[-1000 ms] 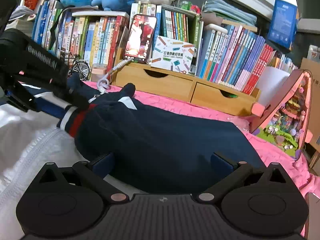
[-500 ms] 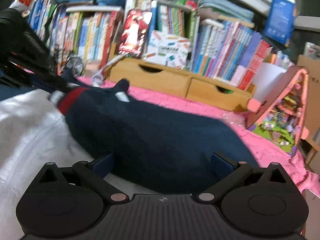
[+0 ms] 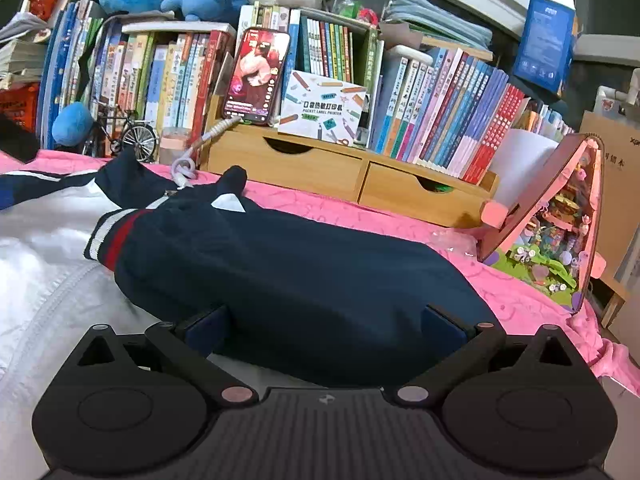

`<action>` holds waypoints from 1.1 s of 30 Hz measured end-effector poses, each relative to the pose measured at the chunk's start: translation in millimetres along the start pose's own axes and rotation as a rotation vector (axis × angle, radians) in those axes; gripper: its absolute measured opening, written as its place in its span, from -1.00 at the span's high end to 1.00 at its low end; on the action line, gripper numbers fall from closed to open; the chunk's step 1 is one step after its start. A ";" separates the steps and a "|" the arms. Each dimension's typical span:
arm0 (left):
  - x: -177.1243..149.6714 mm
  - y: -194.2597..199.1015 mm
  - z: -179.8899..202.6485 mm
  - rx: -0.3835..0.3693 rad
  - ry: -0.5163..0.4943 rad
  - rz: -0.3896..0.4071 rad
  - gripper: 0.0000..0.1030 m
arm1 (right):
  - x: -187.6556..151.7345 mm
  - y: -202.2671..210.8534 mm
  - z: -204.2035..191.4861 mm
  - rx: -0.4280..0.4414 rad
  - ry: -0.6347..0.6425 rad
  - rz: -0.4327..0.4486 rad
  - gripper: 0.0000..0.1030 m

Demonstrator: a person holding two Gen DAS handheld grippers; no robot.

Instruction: Fold clothes

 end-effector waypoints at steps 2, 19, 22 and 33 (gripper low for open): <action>-3.2 -28.5 1.7 0.056 0.059 -0.016 -0.70 | -0.1 -0.2 0.0 0.000 0.001 -0.002 -1.00; -10.4 -44.6 40.0 0.114 -0.140 0.327 0.56 | -3.2 -2.9 7.7 0.032 -0.042 -0.012 -1.00; -1.0 -25.0 46.2 0.096 -0.153 0.362 0.60 | -3.9 -2.4 8.7 0.035 -0.047 -0.008 -1.00; 12.7 53.6 3.7 0.365 -0.353 0.513 0.64 | -1.3 -10.1 3.2 0.050 -0.008 -0.054 -1.00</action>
Point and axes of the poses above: each gripper's, at about its wrist camera, not at the fingertips, and y roughly against the way its jaws point, z to its right, x to its top, the point moved 2 cm from there along -y, roughly the way its jaws point, and after that the axes turned 15 degrees about y, right-handed, at the moved point
